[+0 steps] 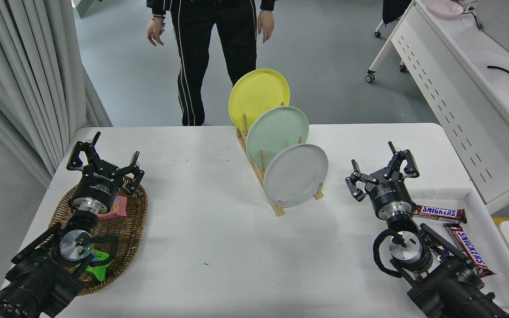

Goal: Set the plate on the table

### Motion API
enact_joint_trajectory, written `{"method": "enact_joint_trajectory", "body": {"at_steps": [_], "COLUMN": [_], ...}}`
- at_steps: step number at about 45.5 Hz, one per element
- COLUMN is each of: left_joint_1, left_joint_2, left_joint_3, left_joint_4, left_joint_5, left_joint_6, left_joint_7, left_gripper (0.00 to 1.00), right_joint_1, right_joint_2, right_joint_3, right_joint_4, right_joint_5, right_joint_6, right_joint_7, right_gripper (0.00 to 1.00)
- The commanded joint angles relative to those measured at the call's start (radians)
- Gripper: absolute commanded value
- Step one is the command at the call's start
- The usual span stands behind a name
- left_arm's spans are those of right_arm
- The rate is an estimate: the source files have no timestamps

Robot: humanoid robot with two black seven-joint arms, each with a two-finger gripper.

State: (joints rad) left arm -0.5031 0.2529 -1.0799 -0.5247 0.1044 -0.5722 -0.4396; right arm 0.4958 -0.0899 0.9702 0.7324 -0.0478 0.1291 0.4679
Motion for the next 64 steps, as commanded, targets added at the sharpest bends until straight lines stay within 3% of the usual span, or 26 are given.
{"method": "enact_joint_trajectory", "body": {"at_steps": [1, 46, 56, 64], "left_joint_1": [-0.002, 0.000, 0.000, 0.000], "left_joint_2": [-0.001, -0.001, -0.001, -0.001], "left_joint_3": [-0.012, -0.002, 0.000, 0.000], "left_joint_4": [-0.001, 0.000, 0.000, 0.000], "left_joint_5": [-0.002, 0.000, 0.000, -0.002], "left_joint_6": [-0.002, -0.003, -0.003, -0.003], "left_joint_7": [0.001, -0.004, -0.004, -0.004], "left_gripper": [1.00, 1.00, 1.00, 1.00], "right_joint_1": [0.003, 0.035, 0.107, 0.202], "right_joint_2": [-0.002, -0.021, -0.059, -0.097], "right_joint_3": [-0.002, -0.011, -0.182, -0.504], "right_joint_4": [-0.005, -0.054, -0.073, -0.039], "right_joint_5": [-0.001, 0.000, 0.181, 0.355], "right_joint_6": [0.003, 0.010, -0.011, -0.120], "right_joint_7": [0.000, -0.008, -0.011, -0.011], "right_gripper": [0.99, 0.99, 0.99, 0.99]}}
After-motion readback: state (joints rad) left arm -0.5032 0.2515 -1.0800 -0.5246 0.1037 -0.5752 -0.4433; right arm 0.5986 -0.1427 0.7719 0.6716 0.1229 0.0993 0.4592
